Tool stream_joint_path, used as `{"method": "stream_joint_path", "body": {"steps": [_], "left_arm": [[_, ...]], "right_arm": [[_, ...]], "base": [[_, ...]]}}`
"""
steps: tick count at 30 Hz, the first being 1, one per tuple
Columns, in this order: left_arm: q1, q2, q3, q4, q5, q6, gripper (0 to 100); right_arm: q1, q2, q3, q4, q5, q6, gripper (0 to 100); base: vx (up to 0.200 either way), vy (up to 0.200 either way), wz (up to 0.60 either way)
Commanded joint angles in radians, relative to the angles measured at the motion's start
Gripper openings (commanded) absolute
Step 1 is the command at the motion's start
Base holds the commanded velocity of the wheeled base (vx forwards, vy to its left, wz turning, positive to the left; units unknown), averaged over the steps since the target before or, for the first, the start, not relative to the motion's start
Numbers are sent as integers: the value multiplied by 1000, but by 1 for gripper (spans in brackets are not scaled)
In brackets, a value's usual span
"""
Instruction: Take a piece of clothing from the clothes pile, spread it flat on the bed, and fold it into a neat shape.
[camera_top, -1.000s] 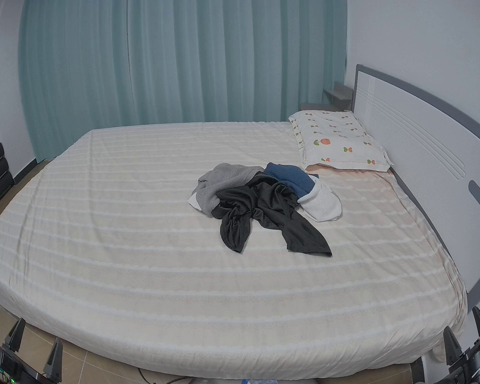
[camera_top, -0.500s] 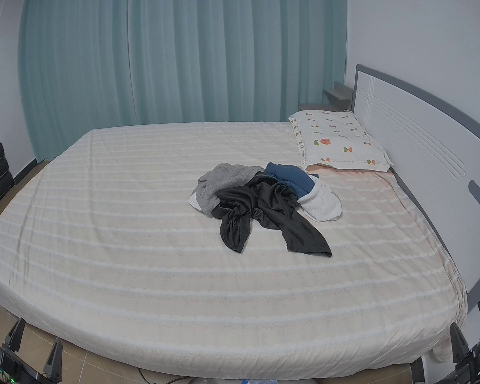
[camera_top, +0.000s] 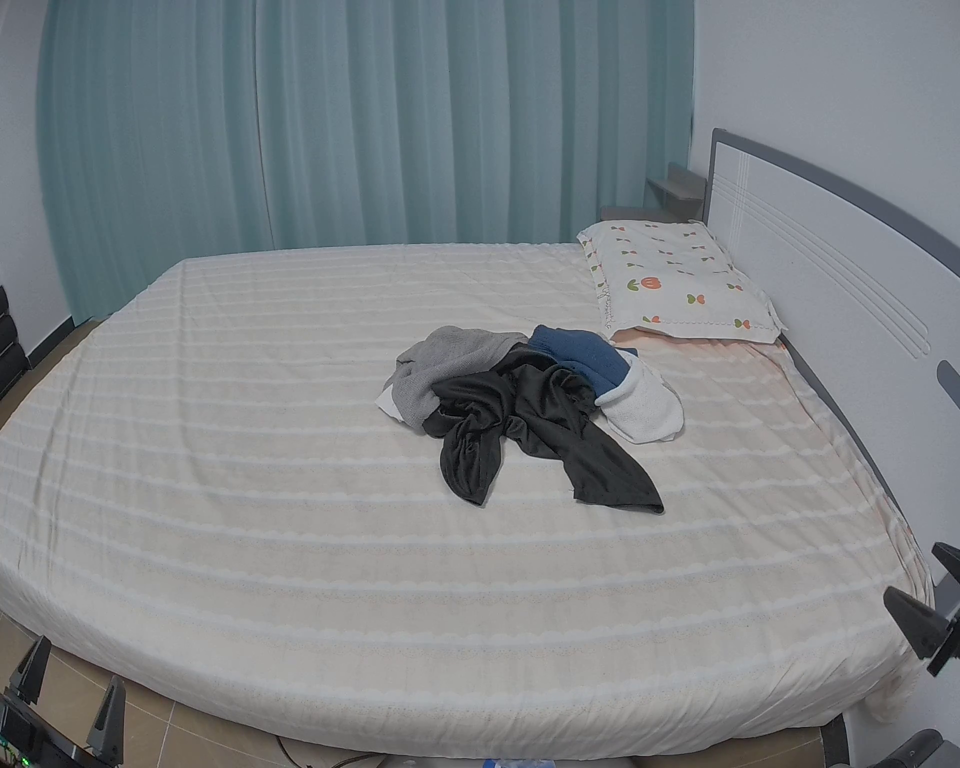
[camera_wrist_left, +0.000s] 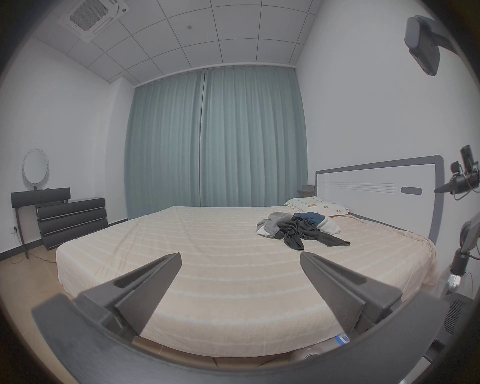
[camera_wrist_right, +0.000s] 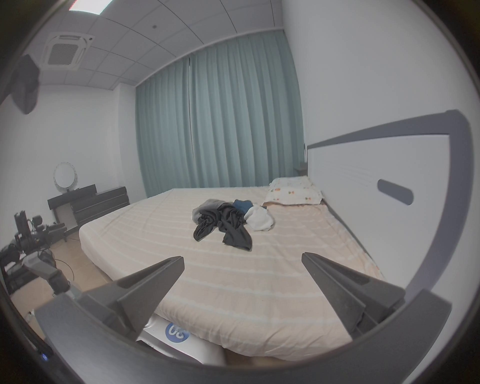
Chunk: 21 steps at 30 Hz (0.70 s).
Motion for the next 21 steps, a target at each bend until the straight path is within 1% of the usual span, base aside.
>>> {"method": "stream_joint_path", "body": {"steps": [1, 2, 3, 4, 5, 6, 7, 10, 12, 15, 17, 19, 20, 21], "left_arm": [[0, -18, 16, 0, 0, 0, 100], [0, -18, 16, 0, 0, 0, 100], [0, -18, 16, 0, 0, 0, 100], [1, -18, 16, 0, 0, 0, 100], [1, -18, 16, 0, 0, 0, 100], [1, -18, 16, 0, 0, 0, 100], [1, -18, 16, 0, 0, 0, 100], [1, -18, 16, 0, 0, 0, 100], [0, -18, 16, 0, 0, 0, 100], [0, -18, 16, 0, 0, 0, 100], [0, -18, 16, 0, 0, 1, 100], [1, -18, 16, 0, 0, 0, 100], [0, -18, 16, 0, 0, 0, 100], [0, -18, 16, 0, 0, 0, 100]], "right_arm": [[72, 1002, -56, -573, 39, 130, 100], [72, 1076, -81, -607, 25, 131, 100], [72, 1076, -81, -607, 25, 131, 100], [72, 1206, -137, -651, -6, 135, 100], [72, 1246, -164, -659, -16, 138, 100], [72, 1246, -164, -659, -16, 138, 100], [74, 1352, -249, -670, -35, 176, 100], [97, 1449, -361, -665, -42, 273, 100], [114, 1530, -443, -658, -61, 325, 100], [135, 1642, -521, -670, -113, 345, 100], [144, 1725, -627, -664, -168, 372, 100], [150, 1765, -691, -651, -183, 392, 100], [150, 1768, -696, -651, -183, 394, 100], [167, 1811, -751, -624, -188, 398, 100]], "base": [[0, 0, 0], [0, 0, 0], [0, 0, 0], [0, 0, 0], [0, 0, 0], [0, 0, 0], [0, 0, 0], [0, 0, 0], [0, 0, 0], [0, 0, 0], [0, 0, 0], [0, 0, 0], [0, 0, 0], [0, 0, 0]]}}
